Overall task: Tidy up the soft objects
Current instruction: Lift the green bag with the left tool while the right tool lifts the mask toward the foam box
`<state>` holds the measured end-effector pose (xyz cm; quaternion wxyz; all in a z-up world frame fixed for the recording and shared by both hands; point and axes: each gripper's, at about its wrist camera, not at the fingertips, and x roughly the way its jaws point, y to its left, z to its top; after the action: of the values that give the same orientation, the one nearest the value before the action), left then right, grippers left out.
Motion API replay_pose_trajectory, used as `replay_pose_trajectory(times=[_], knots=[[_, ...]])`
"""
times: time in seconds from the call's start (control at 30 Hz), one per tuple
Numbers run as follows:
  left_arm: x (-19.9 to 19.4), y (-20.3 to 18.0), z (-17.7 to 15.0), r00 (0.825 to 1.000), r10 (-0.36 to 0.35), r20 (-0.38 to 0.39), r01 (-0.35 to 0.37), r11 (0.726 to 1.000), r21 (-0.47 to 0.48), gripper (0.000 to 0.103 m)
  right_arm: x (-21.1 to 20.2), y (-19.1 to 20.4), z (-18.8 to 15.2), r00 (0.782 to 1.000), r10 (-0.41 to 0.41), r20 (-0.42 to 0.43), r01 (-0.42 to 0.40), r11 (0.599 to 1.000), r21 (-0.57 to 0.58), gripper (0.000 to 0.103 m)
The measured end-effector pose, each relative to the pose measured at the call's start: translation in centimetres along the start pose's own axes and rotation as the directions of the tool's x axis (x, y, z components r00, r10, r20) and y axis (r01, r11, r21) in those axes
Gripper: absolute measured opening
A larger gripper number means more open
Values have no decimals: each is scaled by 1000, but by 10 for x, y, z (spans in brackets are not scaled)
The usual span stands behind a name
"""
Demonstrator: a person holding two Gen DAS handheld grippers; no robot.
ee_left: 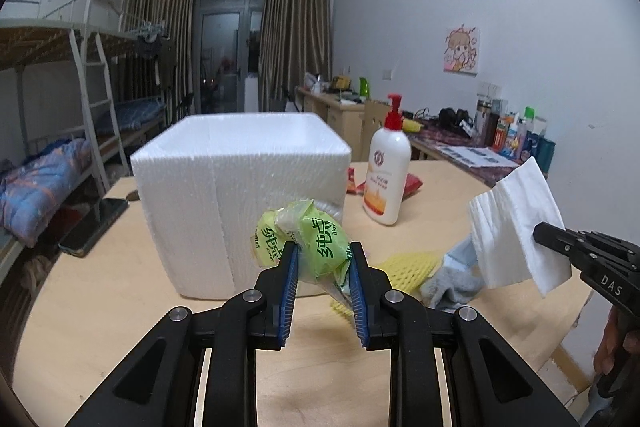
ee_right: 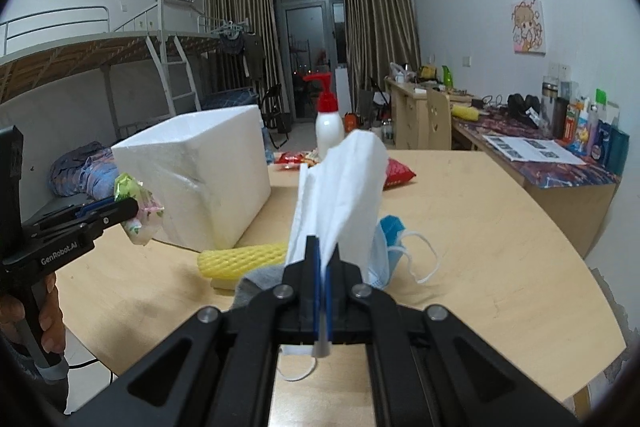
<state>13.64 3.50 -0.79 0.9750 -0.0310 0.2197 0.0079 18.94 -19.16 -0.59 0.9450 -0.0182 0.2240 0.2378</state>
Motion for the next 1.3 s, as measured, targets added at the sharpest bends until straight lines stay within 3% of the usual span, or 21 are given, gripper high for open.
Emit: replay_pose_trajectory(times=[0.83,1.3], knots=[[-118,-14,0,977,47,206,-58,997,45,26,-68,31,5,985,54,164,-42,996,-75,4],[-148,-3,-3,965,117,235,-128,991,31,26,-70,50,3,978,120,173,-100,988,-120,4]])
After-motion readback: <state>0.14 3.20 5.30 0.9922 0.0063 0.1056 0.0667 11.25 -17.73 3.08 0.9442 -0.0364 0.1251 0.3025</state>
